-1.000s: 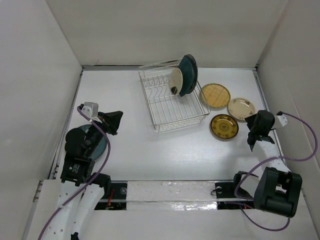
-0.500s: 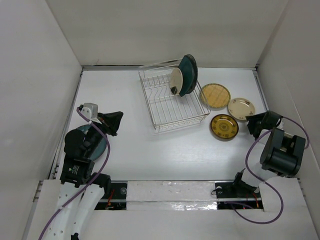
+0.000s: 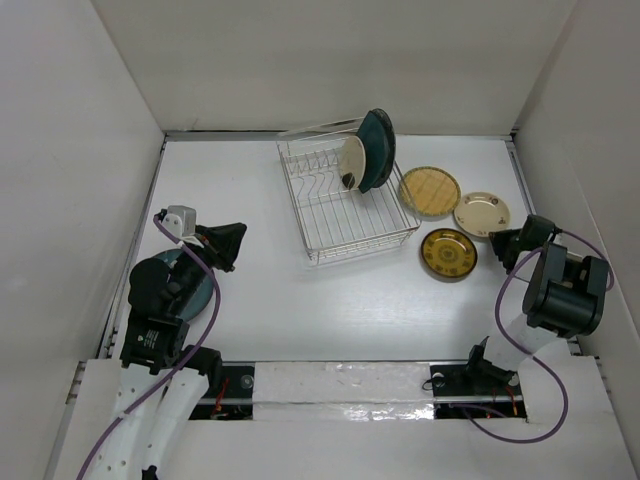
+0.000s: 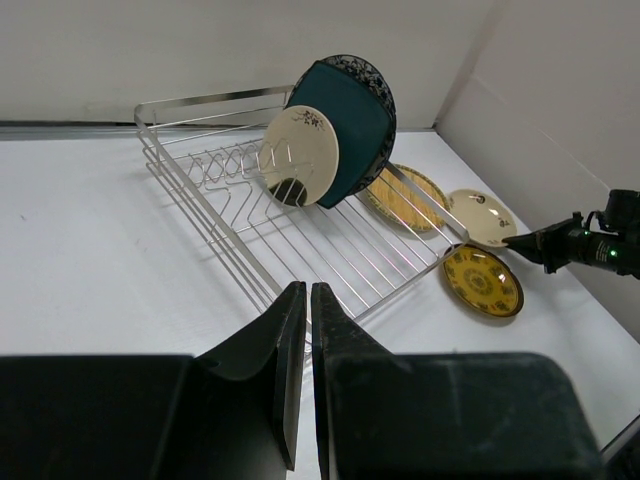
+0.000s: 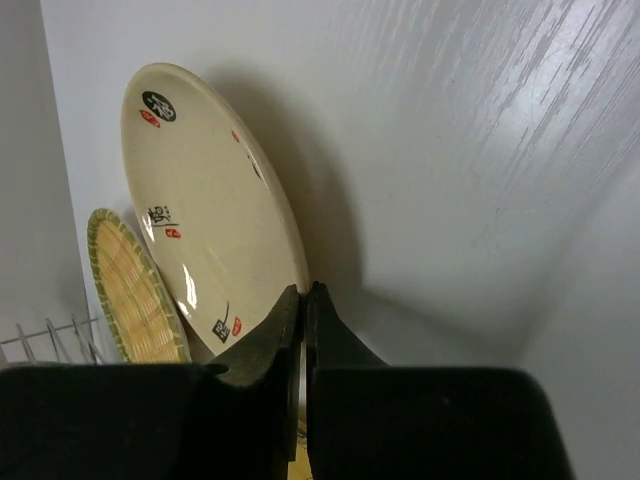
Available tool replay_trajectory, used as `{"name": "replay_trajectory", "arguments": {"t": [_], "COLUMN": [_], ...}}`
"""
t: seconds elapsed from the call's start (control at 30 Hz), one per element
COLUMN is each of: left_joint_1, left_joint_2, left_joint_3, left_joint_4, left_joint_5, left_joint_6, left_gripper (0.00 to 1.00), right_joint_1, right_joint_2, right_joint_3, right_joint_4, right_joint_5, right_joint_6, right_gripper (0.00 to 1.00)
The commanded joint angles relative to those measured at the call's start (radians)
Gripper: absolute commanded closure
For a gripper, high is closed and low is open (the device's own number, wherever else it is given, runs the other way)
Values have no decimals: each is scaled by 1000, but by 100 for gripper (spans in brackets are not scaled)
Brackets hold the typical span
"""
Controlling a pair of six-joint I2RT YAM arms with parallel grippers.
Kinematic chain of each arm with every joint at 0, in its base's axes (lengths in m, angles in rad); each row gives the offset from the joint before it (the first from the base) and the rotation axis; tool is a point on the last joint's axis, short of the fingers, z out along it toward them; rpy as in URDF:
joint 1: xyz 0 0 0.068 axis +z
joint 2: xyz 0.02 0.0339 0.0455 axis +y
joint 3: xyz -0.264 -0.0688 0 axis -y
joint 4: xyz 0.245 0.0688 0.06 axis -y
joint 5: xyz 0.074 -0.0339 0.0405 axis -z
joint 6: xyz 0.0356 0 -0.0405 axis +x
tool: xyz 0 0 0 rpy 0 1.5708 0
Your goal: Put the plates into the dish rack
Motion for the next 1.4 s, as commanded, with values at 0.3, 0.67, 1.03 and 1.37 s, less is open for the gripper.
{"name": "replay_trajectory", "arguments": {"t": [0.3,0.67,1.03,1.37], "left_joint_1": [-4,-4,-4,-4], "left_joint_2": [9,6,6,15], "left_joint_3": [3,3,11,12], "left_joint_4": [37,35,28,23], "left_joint_5": [1,1,-16,-12], "left_joint_6": [-4,-3,5,8], "left_gripper": [96,95,95,95], "right_joint_1": [215,781,1075,1114], "right_joint_2": [-547,-444,316,556], "right_joint_3": [85,579,1505,1715], "right_joint_4": [-220,-360,-898,-981], "right_joint_5": [457,677,1034,1139], "right_joint_6": [-139,-608,-935,-960], "right_gripper": [100,100,100,100]}}
